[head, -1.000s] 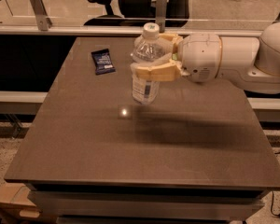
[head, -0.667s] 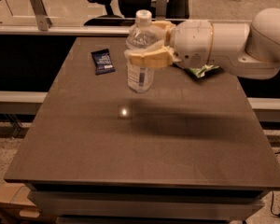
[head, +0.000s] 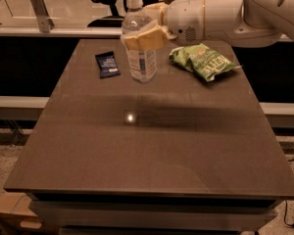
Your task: Move blue plastic bottle near rxbar blueberry
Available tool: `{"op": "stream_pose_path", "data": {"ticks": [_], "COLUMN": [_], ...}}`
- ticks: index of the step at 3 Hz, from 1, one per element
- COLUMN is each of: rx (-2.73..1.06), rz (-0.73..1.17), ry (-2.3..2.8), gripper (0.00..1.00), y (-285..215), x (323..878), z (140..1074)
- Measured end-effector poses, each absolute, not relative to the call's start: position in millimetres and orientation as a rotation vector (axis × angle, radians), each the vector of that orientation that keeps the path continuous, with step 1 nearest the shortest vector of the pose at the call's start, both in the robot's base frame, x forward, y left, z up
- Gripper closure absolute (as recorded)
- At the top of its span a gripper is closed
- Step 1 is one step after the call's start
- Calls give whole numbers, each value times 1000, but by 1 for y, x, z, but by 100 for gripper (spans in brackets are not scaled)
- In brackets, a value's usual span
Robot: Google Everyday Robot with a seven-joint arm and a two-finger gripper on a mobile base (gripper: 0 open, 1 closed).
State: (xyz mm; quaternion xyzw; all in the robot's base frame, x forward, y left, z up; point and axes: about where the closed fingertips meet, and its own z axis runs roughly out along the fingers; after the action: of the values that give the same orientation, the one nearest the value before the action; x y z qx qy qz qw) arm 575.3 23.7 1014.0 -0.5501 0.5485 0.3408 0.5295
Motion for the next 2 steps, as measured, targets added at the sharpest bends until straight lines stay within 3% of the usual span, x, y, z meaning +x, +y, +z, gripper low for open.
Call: {"op": "stream_pose_path", "data": {"ticks": [2], "rx": [-1301], "rz": [872], "ry": [1329], "gripper": [100], "y": [40], "x": [607], "z": [994]}}
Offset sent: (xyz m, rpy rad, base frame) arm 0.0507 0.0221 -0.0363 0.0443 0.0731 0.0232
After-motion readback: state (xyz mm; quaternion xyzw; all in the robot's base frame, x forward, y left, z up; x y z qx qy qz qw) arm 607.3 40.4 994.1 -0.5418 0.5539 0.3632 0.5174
